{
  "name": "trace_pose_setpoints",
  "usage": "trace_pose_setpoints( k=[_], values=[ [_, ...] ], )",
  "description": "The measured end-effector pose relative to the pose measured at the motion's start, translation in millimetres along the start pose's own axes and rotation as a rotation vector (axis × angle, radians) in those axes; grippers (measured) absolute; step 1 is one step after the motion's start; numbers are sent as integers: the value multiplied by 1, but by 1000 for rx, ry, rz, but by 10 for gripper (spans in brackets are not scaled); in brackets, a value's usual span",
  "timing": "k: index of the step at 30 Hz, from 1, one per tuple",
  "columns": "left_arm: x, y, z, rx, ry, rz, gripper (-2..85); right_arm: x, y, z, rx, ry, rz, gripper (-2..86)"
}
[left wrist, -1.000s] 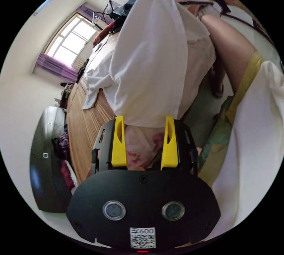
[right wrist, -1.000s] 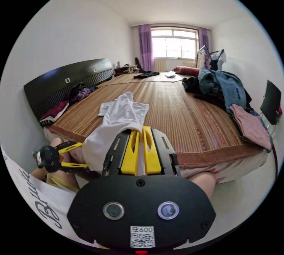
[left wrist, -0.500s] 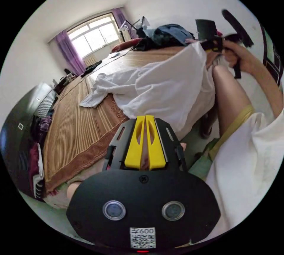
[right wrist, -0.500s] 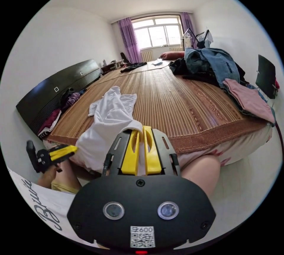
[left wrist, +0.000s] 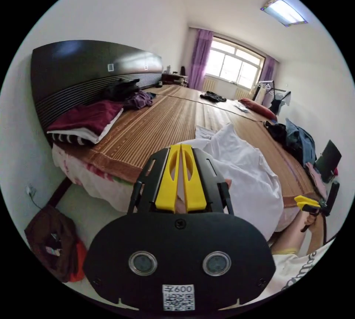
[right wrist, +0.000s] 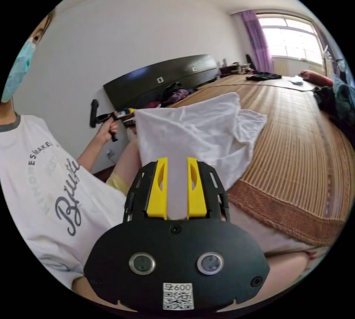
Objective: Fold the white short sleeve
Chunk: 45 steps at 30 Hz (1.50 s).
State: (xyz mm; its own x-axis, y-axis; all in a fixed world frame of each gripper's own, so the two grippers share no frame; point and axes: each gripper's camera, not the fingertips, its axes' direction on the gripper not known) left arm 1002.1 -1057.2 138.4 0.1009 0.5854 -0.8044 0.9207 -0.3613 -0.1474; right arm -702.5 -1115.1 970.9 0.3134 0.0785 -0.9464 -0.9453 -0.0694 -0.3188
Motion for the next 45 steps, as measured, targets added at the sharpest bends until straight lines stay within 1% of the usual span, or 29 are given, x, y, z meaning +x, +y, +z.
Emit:
trace_pose_setpoints(
  k=[2,4,6,7,8,10,12,16,17,18,20,21,24,25,27,28,29,31,32,33,34,35,36,38,40,42,43,44,45],
  values=[
    [7,5,2,-22,-51,40,19,5,-13,1,3,90,51,75],
    [21,8,2,-18,-154,82,27,5,-31,7,-6,156,62,86],
    [34,8,-9,63,-317,79,44,1,-56,26,-21,201,38,107],
    [36,8,-13,92,-335,67,46,-1,-63,33,-26,205,24,110],
    [40,7,-24,159,-328,40,50,-6,-75,49,-42,217,-3,116],
    [51,2,-32,234,-220,51,43,-14,-93,81,-91,240,-73,114],
    [80,-14,-17,233,-26,206,24,-22,-115,133,-269,244,-178,97],
    [142,-21,27,212,123,483,15,-30,-141,176,-402,355,-239,50],
    [163,-19,51,161,133,569,14,-33,-148,179,-429,349,-273,34],
    [184,-16,78,52,120,641,13,-37,-153,173,-437,336,-326,19],
    [208,-8,112,-101,80,709,11,-38,-162,152,-410,326,-378,3],
    [217,1,118,-109,64,725,11,-32,-169,133,-380,301,-372,-3],
    [225,18,110,-32,97,734,9,-7,-189,86,-291,304,-232,-8],
    [227,20,111,-38,96,747,9,-2,-192,75,-259,286,-206,-8],
    [239,23,128,-129,47,810,9,17,-207,49,-190,257,-101,-8],
    [240,23,134,-161,41,820,9,20,-210,46,-189,279,-92,-8],
    [241,22,144,-216,50,820,9,25,-216,42,-180,370,-85,-9],
    [235,16,144,-199,79,768,9,32,-222,34,-158,515,-73,-9],
    [232,11,145,-201,99,748,9,44,-225,21,-90,586,21,-9],
    [229,7,145,-199,117,733,9,60,-221,0,51,639,167,-8],
    [228,5,145,-198,124,727,8,70,-216,-12,134,640,260,-8],
    [226,1,144,-196,135,714,8,94,-199,-35,283,588,485,-8],
    [225,-3,143,-193,143,705,8,117,-179,-49,358,494,677,-8],
    [224,-6,142,-178,144,698,8,127,-163,-58,425,446,756,-8],
    [226,-9,142,-166,136,690,8,115,-177,-53,411,424,606,-6],
    [232,-14,140,-160,111,711,8,99,-223,-21,232,298,373,-1],
    [234,-15,140,-160,103,721,8,95,-236,-12,183,284,320,2],
    [238,-18,139,-157,91,736,8,87,-258,5,118,304,241,9],
    [239,-21,137,-153,85,738,8,82,-276,19,96,352,180,48]
  ],
)
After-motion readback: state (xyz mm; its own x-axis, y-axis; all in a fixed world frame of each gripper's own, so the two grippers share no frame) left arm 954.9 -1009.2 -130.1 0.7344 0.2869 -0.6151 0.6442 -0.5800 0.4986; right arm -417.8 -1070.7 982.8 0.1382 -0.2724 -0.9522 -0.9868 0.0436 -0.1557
